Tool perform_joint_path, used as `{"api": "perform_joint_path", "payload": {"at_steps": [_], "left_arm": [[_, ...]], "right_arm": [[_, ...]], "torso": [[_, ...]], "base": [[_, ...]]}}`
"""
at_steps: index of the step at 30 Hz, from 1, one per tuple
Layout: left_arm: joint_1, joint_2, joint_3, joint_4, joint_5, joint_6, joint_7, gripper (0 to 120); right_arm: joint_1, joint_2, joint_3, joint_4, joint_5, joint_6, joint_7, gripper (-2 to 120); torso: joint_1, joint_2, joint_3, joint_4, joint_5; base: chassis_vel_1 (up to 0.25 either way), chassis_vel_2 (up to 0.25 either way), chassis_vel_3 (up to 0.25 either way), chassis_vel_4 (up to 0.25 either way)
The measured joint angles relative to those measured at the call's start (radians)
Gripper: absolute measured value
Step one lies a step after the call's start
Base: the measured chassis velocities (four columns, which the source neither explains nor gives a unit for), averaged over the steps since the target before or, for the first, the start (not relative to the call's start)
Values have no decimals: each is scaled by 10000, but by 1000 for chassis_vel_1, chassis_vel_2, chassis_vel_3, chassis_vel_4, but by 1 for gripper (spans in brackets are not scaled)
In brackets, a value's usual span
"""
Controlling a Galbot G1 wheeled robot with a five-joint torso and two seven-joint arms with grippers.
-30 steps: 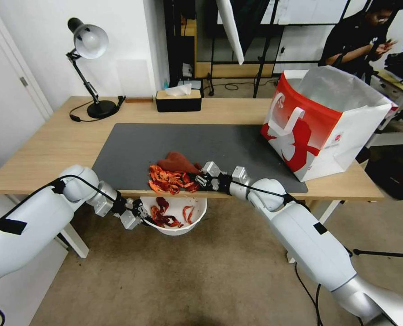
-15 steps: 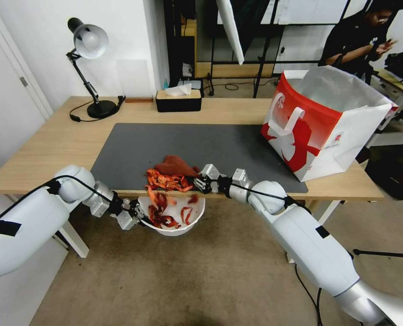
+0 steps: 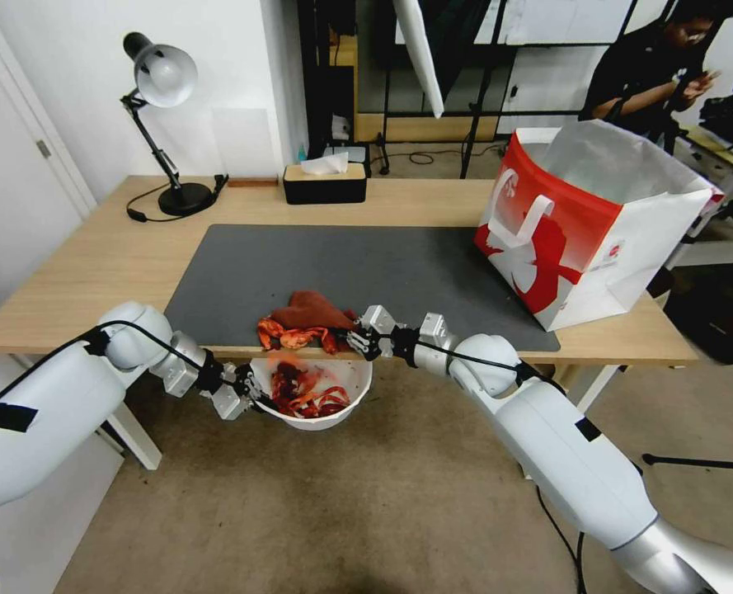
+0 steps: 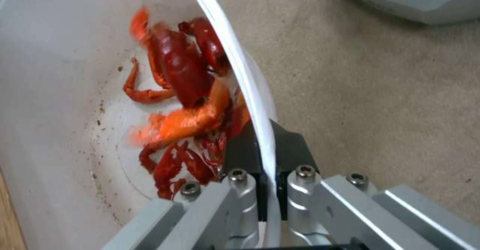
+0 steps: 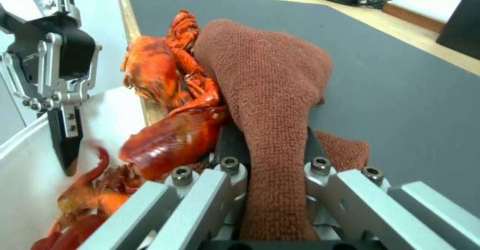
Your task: Sweep shrimp from table into container with towel, then put container into takeout bag.
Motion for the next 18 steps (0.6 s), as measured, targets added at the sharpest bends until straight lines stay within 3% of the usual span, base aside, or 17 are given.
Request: {"api": "perform_joint_path", "payload": {"at_steps": [18], "left_arm": [[5, 43, -15, 38, -28, -7, -18, 0]], "right_arm": [[-450, -208, 117, 504, 44, 86, -222, 6]], "torso": [[0, 1, 0, 0, 0]], "base": [[0, 0, 0, 0]]}}
